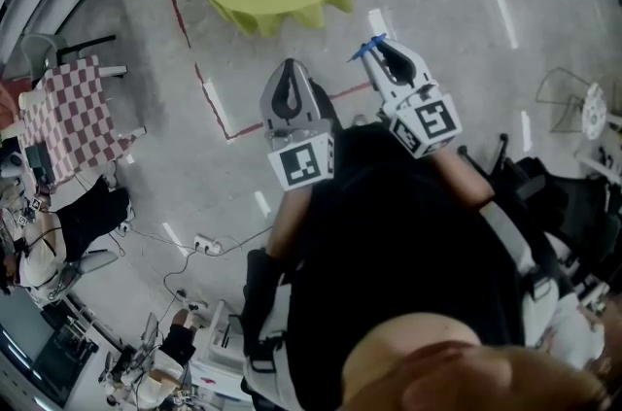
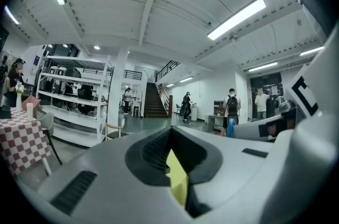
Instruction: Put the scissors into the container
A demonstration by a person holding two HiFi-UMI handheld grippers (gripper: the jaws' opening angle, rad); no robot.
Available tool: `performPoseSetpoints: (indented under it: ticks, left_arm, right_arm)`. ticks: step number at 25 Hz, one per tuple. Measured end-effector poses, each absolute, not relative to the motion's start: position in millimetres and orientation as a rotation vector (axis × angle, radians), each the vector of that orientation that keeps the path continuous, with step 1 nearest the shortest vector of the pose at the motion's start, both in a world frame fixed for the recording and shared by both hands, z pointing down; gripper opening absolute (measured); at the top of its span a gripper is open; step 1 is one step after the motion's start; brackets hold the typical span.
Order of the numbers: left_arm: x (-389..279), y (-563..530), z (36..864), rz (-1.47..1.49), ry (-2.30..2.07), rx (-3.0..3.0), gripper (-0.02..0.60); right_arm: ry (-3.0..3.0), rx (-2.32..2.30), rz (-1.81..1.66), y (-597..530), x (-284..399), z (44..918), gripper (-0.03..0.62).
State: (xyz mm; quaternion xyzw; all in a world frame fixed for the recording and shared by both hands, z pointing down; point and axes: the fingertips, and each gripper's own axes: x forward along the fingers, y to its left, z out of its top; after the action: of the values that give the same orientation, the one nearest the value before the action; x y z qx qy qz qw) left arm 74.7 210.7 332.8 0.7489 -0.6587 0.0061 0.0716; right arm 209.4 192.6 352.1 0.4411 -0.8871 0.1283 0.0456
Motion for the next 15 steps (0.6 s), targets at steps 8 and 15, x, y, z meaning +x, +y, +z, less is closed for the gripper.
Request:
performPoseSetpoints:
  ticks: [8, 15]
  left_arm:
    - [31, 123, 330, 0.03, -1.927, 2.264, -0.002]
    - [8, 66, 334, 0.037, -1.849, 2.307, -0.002]
  right_arm:
    - [-2.649, 1.391, 0.413, 114, 171, 352, 0.075]
    - [-2.584, 1.468, 0.417, 60, 152, 352, 0.075]
